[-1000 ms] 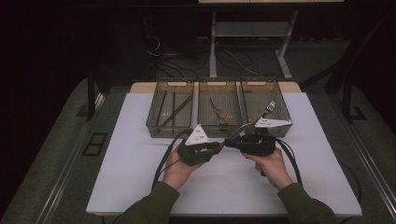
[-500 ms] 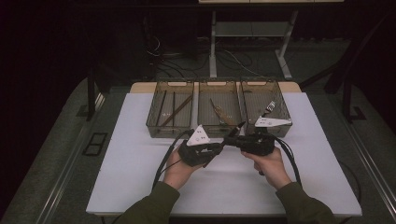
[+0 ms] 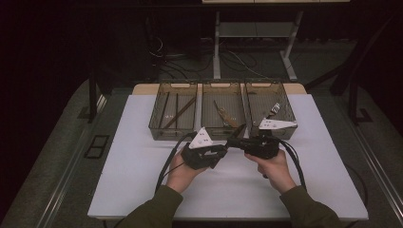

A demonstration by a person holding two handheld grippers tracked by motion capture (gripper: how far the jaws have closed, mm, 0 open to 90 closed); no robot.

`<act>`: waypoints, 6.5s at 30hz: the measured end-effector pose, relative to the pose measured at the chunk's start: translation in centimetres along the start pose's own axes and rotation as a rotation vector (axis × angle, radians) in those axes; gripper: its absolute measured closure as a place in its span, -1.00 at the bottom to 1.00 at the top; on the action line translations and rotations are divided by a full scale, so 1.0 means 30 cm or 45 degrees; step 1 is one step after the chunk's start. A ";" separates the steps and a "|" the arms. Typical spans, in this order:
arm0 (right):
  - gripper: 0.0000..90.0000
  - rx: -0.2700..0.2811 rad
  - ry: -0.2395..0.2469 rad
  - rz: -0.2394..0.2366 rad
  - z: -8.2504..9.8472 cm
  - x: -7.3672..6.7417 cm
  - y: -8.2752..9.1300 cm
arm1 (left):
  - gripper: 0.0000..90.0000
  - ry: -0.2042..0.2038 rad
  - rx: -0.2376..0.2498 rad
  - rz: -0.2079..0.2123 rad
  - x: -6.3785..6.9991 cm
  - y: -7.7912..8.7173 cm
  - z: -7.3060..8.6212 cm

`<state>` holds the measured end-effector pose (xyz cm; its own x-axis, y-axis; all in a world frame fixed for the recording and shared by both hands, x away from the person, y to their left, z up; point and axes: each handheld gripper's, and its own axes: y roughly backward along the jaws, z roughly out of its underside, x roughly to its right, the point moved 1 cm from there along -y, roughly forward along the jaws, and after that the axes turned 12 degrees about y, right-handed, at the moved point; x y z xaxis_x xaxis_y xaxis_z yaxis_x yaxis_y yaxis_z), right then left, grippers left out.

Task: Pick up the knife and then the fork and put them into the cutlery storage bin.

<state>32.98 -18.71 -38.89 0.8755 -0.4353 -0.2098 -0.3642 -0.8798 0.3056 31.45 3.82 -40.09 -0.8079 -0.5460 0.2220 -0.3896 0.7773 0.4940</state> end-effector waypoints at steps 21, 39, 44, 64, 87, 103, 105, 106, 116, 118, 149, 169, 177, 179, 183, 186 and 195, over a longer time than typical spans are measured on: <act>0.99 0.045 0.063 0.256 -0.058 0.084 0.213 | -0.15 -0.016 -0.014 0.029 -0.093 0.182 0.136; 0.99 0.101 0.094 0.529 -0.190 0.191 0.455 | -0.75 0.104 -0.042 -0.010 -0.148 0.281 0.256; 0.99 0.020 0.097 0.635 -0.204 0.261 0.482 | -0.96 0.136 -0.033 -0.024 -0.155 0.295 0.269; 0.99 -0.424 0.024 0.779 -0.135 0.450 0.426 | -1.00 0.146 -0.067 -0.006 -0.148 0.286 0.272; 0.97 -0.490 0.010 0.823 -0.126 0.559 0.224 | -1.00 0.148 -0.074 0.008 -0.147 0.283 0.271; 0.09 -0.533 -0.068 0.790 -0.089 0.609 0.160 | -1.00 0.146 -0.075 0.017 -0.146 0.281 0.269; -0.04 -0.526 -0.073 0.796 -0.091 0.605 0.163 | -1.00 0.149 -0.075 0.016 -0.149 0.281 0.269; -0.09 -0.523 -0.083 0.777 -0.093 0.603 0.166 | -1.00 0.153 -0.074 0.014 -0.150 0.281 0.269; -0.52 -0.364 -0.081 0.689 -0.121 0.567 0.216 | -1.00 0.157 -0.074 -0.003 -0.167 0.286 0.267; -0.55 -0.338 -0.072 0.684 -0.122 0.556 0.227 | -1.00 0.157 -0.073 -0.005 -0.170 0.285 0.267; -0.72 -0.207 0.137 0.554 0.024 0.237 0.292 | -1.00 0.134 -0.076 -0.020 -0.178 0.280 0.276; -0.72 -0.217 0.149 0.528 0.197 0.111 0.320 | -1.00 0.136 -0.073 -0.023 -0.176 0.283 0.277; -0.72 -0.261 0.187 0.507 0.251 0.059 0.323 | -1.00 0.138 -0.073 -0.026 -0.176 0.283 0.277; -0.72 -0.266 0.182 0.502 0.260 0.047 0.323 | -1.00 0.137 -0.073 -0.026 -0.176 0.283 0.277; -0.72 -0.263 0.174 0.492 0.279 0.024 0.321 | -1.00 0.137 -0.073 -0.024 -0.175 0.284 0.277; -0.72 -0.272 0.175 0.489 0.294 0.010 0.321 | -1.00 0.134 -0.076 -0.023 -0.175 0.284 0.276; -0.72 -0.288 0.176 0.481 0.323 -0.010 0.328 | -1.00 0.125 -0.078 -0.028 -0.173 0.284 0.277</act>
<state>26.05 -29.09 -44.82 0.7343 -0.6745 0.0763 -0.6010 -0.5937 0.5351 28.64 15.87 -44.03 -0.7510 -0.5932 0.2899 -0.3770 0.7457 0.5494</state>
